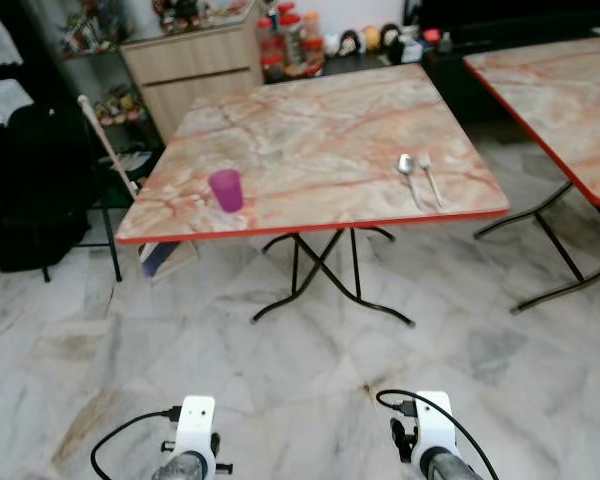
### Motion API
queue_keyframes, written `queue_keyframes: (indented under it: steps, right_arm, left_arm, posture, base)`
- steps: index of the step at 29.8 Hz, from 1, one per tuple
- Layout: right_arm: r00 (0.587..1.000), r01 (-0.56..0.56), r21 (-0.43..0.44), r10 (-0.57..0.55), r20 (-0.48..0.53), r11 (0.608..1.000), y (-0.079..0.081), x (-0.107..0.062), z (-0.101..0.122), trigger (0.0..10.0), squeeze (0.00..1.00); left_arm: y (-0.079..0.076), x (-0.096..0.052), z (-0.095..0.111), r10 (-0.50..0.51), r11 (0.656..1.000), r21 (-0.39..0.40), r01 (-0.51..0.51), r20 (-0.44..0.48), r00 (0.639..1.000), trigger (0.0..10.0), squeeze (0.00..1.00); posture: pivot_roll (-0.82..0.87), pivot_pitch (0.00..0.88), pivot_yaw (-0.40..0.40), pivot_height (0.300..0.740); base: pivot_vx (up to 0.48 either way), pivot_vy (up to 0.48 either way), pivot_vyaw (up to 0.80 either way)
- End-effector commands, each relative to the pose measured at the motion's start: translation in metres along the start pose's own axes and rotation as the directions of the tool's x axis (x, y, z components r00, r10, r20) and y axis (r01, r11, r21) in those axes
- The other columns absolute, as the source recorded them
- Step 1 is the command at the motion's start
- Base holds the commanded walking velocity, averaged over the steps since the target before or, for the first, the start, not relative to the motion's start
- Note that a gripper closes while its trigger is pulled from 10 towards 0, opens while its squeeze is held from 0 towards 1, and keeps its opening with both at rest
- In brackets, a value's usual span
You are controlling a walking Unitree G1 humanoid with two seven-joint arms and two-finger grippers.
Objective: Setting the table
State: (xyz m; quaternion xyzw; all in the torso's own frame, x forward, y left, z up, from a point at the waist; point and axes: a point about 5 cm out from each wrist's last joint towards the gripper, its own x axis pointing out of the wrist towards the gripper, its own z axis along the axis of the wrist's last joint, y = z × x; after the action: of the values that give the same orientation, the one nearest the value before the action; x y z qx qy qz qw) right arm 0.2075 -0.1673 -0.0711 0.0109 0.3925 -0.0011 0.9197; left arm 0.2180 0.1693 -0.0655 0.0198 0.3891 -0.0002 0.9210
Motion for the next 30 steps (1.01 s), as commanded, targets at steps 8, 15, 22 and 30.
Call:
queue_keyframes:
  steps: [8, 15, 22, 30]
  right_arm:
    - [1.000, -0.020, 0.008, 0.020, 0.003, 1.000, 0.008, 0.001, 0.002, 10.0, 0.00]
    - [1.000, -0.024, -0.001, 0.024, 0.007, 1.000, 0.009, 0.002, 0.004, 10.0, 0.00]
    - [1.000, -0.015, -0.008, 0.015, -0.005, 1.000, 0.003, 0.000, -0.002, 10.0, 0.00]
    - [0.999, 0.017, -0.016, -0.018, -0.044, 1.000, -0.012, -0.006, -0.018, 10.0, 0.00]
  left_arm:
    - [0.008, 0.000, 0.001, 0.018, 1.000, 0.019, -0.018, -0.002, 1.000, 10.0, 0.00]
    - [0.009, 0.000, 0.000, 0.007, 0.999, 0.045, -0.007, -0.006, 1.000, 10.0, 0.00]
    - [0.015, -0.004, -0.010, 0.009, 0.997, 0.078, -0.007, -0.032, 0.999, 10.0, 0.00]
    - [0.016, -0.006, -0.019, 0.001, 0.995, 0.097, 0.005, -0.059, 0.998, 10.0, 0.00]
  posture:
    - [-0.03, 0.000, 0.099, 0.740]
    - [-0.04, 0.000, 0.100, 0.740]
    - [-0.04, 0.000, 0.096, 0.740]
    - [-0.06, 0.000, 0.096, 0.740]
  base:
    - [0.316, 0.000, 0.00]
    - [0.315, 0.000, 0.00]
    - [0.315, 0.000, 0.00]
    - [0.307, 0.000, 0.00]
